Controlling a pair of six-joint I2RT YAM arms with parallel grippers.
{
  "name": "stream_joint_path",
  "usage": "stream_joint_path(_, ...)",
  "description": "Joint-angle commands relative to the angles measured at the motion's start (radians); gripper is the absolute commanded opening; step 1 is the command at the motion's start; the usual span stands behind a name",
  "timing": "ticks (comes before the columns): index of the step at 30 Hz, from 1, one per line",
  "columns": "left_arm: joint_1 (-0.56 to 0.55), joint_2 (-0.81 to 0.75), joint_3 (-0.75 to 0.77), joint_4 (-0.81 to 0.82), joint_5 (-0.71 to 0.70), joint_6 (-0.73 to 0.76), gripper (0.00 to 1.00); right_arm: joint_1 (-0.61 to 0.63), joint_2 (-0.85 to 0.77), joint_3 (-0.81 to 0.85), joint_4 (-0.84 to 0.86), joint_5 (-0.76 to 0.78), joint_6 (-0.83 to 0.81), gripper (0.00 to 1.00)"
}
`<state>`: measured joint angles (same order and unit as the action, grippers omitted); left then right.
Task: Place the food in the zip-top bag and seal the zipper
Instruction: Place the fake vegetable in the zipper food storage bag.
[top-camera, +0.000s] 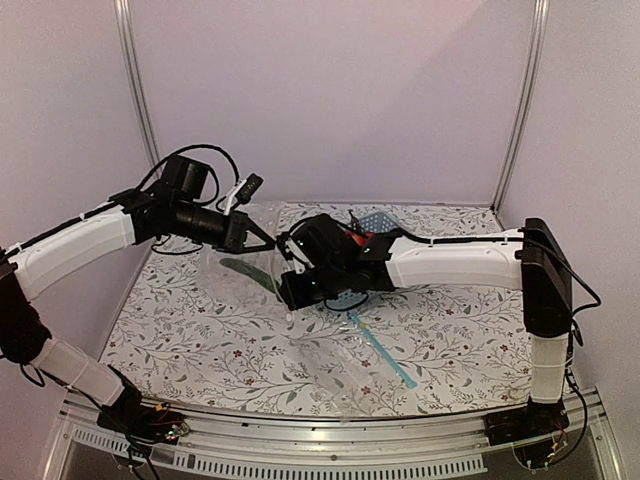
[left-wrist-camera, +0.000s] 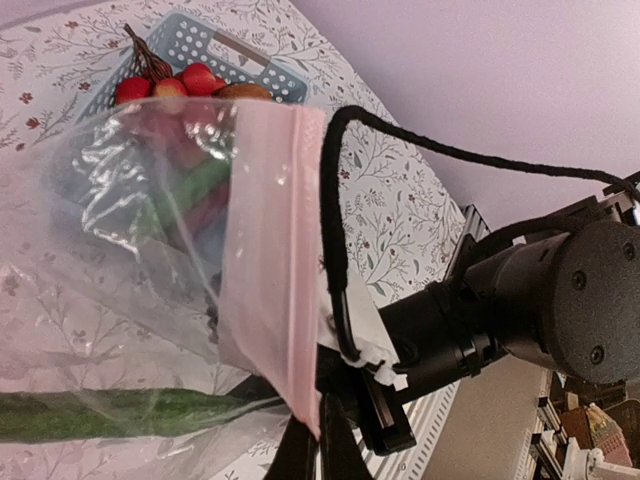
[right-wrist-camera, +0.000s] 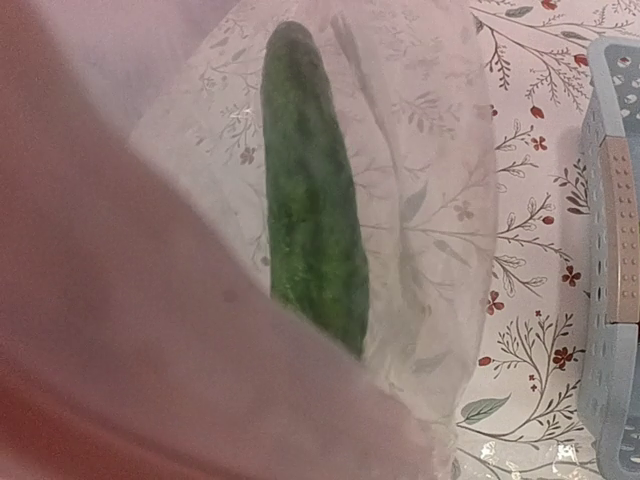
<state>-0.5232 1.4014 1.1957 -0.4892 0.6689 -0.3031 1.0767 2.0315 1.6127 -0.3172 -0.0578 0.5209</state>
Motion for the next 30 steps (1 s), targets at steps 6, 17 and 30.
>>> stream_joint_path(6,0.006,0.021,-0.011,0.036,0.029,-0.006,0.00,-0.004,0.050,0.046,-0.069,-0.045,-0.064,0.14)
stream_joint_path(17,0.005,0.018,-0.010,0.027,0.008,-0.006,0.00,-0.003,0.026,0.029,-0.058,-0.025,-0.050,0.36)
stream_joint_path(30,0.020,0.039,0.011,-0.043,-0.133,-0.007,0.00,-0.004,-0.116,-0.076,0.004,-0.043,-0.061,0.52)
